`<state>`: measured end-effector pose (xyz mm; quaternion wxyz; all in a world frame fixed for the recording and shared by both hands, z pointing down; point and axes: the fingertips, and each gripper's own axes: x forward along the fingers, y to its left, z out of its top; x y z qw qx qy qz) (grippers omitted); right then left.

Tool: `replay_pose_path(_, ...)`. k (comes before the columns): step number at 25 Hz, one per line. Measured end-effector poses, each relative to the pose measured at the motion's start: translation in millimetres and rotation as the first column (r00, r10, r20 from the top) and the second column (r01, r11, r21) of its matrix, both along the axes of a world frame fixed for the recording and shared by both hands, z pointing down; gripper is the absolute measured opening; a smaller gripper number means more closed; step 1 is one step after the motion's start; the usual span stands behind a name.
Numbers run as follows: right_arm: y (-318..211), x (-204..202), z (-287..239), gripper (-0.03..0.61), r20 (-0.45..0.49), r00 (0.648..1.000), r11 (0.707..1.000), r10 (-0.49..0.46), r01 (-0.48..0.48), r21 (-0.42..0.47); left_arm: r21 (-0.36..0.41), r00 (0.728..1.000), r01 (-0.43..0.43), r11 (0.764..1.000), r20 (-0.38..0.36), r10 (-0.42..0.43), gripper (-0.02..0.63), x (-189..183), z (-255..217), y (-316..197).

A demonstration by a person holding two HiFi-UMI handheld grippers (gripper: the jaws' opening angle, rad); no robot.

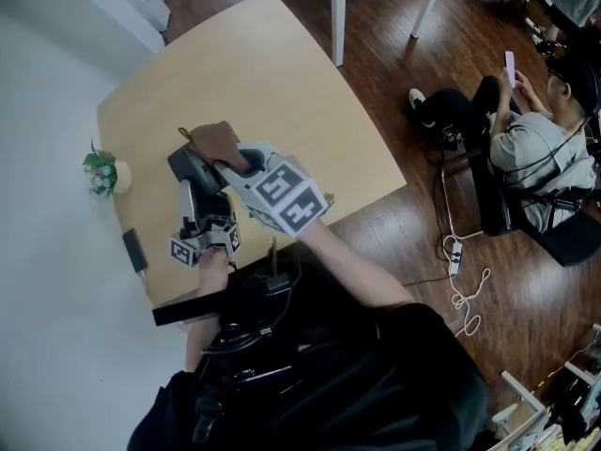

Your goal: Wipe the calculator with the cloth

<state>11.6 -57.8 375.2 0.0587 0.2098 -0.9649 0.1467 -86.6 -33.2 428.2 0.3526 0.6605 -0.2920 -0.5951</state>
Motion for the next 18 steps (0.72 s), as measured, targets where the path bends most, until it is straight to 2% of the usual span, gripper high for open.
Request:
replay_pose_path(2, 12.2, -17.1, 6.6, 0.060, -0.045, 0.998, 0.998, -0.049, 0.050, 0.026, 0.012, 1.000, -0.005, 1.000, -0.001, 0.005, 0.072, 2.1, -1.9, 1.0)
replay_pose_path(5, 6.7, -16.5, 24.3, 0.061, -0.088, 0.995, 0.999, -0.037, 0.040, 0.034, 0.033, 1.000, -0.013, 0.999, -0.007, 0.014, 0.075, 6.4, -9.1, 2.4)
replay_pose_path(12, -35.2, 25.8, 57.1, 0.061, -0.119, 0.988, 0.994, 0.102, -0.106, -0.027, 0.033, 1.000, -0.007, 0.999, -0.015, 0.008, 0.084, 2.5, -7.9, 5.2)
replay_pose_path(15, -51.9, 48.9, 75.5, 0.060, -0.159, 0.973, 0.982, 0.170, -0.181, -0.059, 0.042, 0.999, -0.003, 0.999, -0.051, 0.005, 0.073, -1.3, -7.8, 5.7)
replay_pose_path(18, -60.6, 72.0, 78.4, 0.060, -0.160, 0.960, 0.967, 0.229, -0.243, -0.076, 0.034, 0.999, 0.002, 0.999, -0.050, -0.001, 0.072, -5.8, -2.8, 5.6)
